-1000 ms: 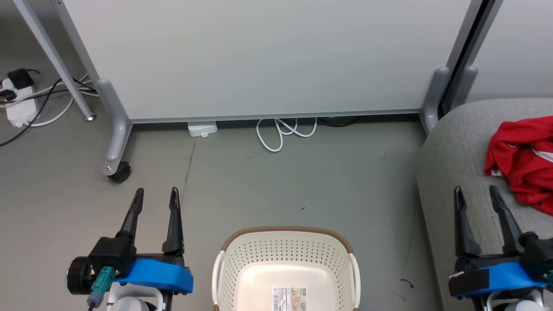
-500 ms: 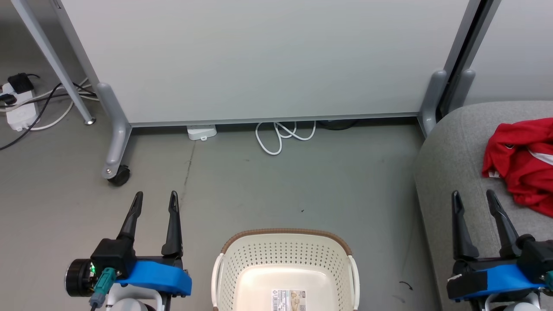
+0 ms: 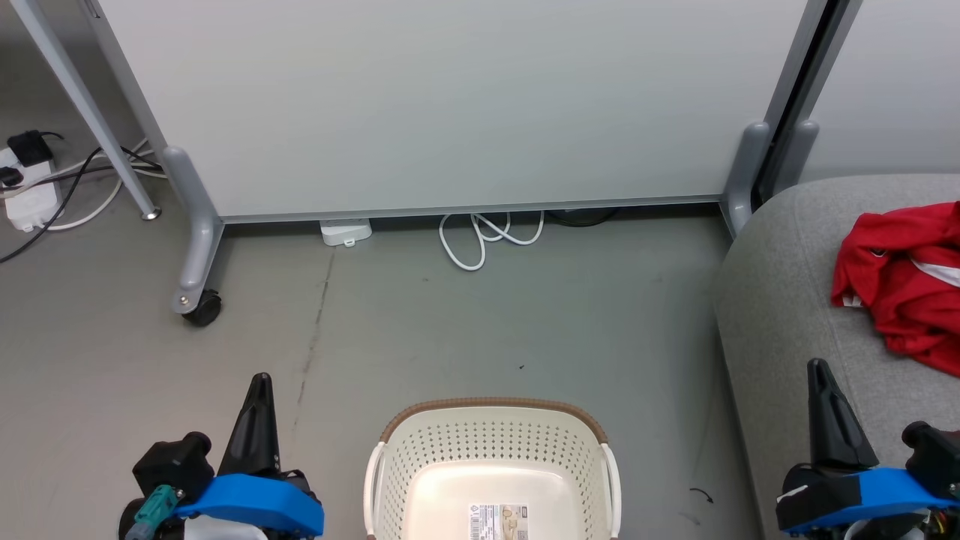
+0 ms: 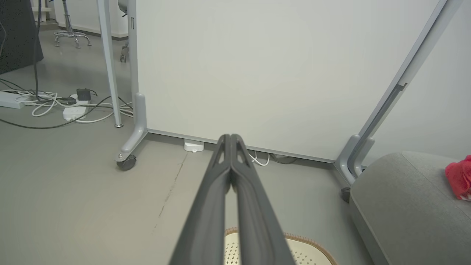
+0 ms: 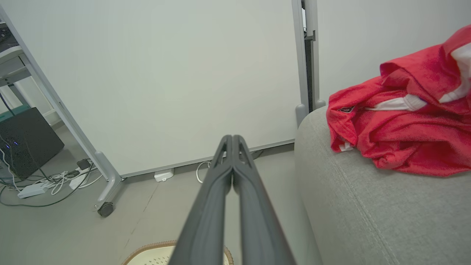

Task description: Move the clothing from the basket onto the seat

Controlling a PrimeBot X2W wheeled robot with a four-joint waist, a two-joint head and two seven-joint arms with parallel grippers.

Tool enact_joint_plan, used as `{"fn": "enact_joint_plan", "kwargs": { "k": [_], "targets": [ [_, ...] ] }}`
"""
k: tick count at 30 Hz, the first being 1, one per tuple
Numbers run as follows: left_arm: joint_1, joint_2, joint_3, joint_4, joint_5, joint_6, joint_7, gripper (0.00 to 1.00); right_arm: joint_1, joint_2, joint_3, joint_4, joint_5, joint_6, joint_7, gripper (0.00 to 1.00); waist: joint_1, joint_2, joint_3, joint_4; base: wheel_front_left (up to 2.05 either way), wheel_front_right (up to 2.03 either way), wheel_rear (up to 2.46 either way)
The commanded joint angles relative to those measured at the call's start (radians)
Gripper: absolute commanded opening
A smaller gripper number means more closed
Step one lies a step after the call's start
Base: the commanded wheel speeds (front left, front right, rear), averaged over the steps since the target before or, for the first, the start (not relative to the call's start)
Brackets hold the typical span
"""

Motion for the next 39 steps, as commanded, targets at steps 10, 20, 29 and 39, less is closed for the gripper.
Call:
{"fn": "enact_joint_plan", "kwargs": {
  "k": [10, 20, 29, 39],
  "targets": [
    [-0.028, 0.001, 0.025, -0.036, -0.209, -0.006, 0.045, 0.00, -0.026, -0.005, 0.007, -0.015, 0.216, 0.000, 0.046, 0.00, 0.0000, -0.0001, -0.001, -0.009, 0.00, 0.00, 0.00],
    [-0.032, 0.001, 0.043, -0.046, -0.371, -0.010, 0.084, 0.00, -0.034, -0.006, 0.010, -0.010, 0.379, 0.000, 0.085, 0.00, 0.0000, -0.0001, -0.003, -0.018, 0.00, 0.00, 0.00],
    [-0.035, 0.001, 0.057, -0.055, -0.502, -0.013, 0.117, 0.00, -0.042, -0.007, 0.012, -0.005, 0.512, 0.000, 0.119, 0.00, 0.0000, -0.0001, -0.004, -0.026, 0.00, 0.00, 0.00],
    [-0.038, 0.001, 0.073, -0.063, -0.634, -0.017, 0.150, 0.00, -0.049, -0.007, 0.013, -0.001, 0.645, 0.000, 0.151, 0.00, 0.0000, -0.0001, -0.006, -0.034, 0.00, 0.00, 0.00]
  ]
}}
